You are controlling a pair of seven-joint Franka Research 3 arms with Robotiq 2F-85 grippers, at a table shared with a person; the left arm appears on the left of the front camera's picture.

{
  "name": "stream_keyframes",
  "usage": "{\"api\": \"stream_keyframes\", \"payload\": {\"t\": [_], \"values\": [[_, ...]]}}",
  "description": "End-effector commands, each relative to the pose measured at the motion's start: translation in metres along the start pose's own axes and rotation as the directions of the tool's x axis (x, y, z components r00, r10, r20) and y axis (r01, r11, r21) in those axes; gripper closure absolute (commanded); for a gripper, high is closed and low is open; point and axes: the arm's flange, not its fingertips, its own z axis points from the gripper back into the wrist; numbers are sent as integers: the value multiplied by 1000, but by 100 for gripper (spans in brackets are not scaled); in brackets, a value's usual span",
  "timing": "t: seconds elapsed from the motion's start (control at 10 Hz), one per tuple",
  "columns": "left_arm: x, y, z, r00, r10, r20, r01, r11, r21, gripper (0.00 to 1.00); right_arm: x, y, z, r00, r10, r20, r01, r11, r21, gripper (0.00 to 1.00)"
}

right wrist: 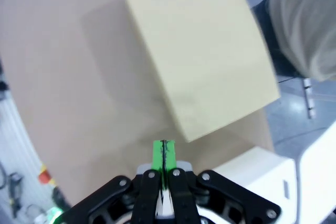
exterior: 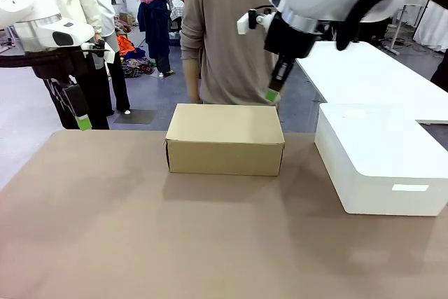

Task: Pack the shoes into the box.
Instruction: Press down on the lid of the Shoes Box.

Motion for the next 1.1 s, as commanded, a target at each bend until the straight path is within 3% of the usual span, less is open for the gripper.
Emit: {"api": "stream_keyframes", "payload": {"t": [0.0, 0.4, 1.0], "values": [[-4, 1, 1, 1000, -10, -7, 10, 1000, 11, 0, -36, 22, 4, 1000, 22, 3, -22, 998, 53, 100], [-4, 1, 1, 1000, -10, -7, 10, 1000, 11, 0, -83, 46, 16, 998, -62, 5, 62, 996, 68, 100], [-4, 1, 1, 1000, -10, -7, 10, 1000, 11, 0, -103, 54, 29, 995, -100, 21, 98, 992, 74, 100]]}}
